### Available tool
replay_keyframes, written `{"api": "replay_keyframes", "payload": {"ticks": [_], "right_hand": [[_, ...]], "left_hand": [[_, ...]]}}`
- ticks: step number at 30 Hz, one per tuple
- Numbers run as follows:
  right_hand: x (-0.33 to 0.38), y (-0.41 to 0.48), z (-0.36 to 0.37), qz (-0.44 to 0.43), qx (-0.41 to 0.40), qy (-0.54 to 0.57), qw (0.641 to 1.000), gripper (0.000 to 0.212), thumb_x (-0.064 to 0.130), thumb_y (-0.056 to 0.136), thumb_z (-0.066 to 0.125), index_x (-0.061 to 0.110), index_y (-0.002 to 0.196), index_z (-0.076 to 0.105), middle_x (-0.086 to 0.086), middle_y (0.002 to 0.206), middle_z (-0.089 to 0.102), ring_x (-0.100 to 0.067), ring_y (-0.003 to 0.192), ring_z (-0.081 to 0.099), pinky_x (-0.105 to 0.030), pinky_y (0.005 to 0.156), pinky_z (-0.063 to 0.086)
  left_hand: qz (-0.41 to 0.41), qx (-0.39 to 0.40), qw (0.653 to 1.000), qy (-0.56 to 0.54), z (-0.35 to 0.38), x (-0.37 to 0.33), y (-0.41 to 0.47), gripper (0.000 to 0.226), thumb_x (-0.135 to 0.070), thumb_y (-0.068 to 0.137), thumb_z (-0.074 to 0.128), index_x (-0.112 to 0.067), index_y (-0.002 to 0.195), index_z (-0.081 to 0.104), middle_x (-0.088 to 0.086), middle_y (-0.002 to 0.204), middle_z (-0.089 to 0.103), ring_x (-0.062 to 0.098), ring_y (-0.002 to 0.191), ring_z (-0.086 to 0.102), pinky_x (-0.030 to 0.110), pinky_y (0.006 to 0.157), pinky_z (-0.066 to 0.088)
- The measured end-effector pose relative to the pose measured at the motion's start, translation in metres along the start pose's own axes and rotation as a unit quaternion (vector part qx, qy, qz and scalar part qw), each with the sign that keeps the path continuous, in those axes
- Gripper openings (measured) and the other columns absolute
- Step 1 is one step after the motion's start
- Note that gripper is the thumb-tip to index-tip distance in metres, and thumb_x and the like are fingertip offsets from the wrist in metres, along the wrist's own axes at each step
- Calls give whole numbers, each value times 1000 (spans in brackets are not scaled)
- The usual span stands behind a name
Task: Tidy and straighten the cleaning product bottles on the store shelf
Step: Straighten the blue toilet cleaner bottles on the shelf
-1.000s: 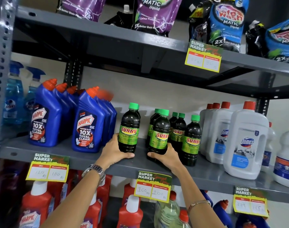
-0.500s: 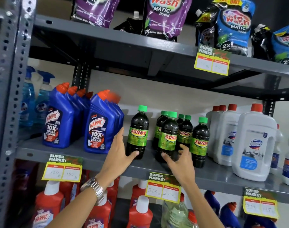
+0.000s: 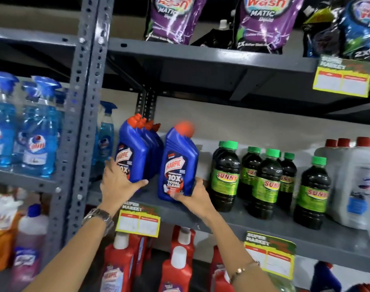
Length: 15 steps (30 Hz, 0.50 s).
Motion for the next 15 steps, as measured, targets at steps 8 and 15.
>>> {"api": "replay_keyframes", "payload": {"ticks": [8,15], "right_hand": [[-6,12,6,2,-28,-16,999,72,39,66,78,12,121,39,-6,123,60,-25,107,59,-31,84,46],[-7,15,6,0,-16,-14,1000,72,36,69,76,11,123,37,-7,126,58,-24,109,58,-33,89,45]], "left_hand": [[-23,69,997,19,2,24,9,119,-52,59,81,-2,143,12,24,135,43,39,120,46,46,96,43],[-8,64,998,7,-1,24,7,102,-47,59,83,-5,134,28,22,124,52,38,111,52,49,94,44]]}}
Point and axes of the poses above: each hand's wrist, its own y-axis towards the middle knuckle, its own z-axis out of the palm, x = y × z, the point moved 4 cm from there along y, towards the middle knuckle
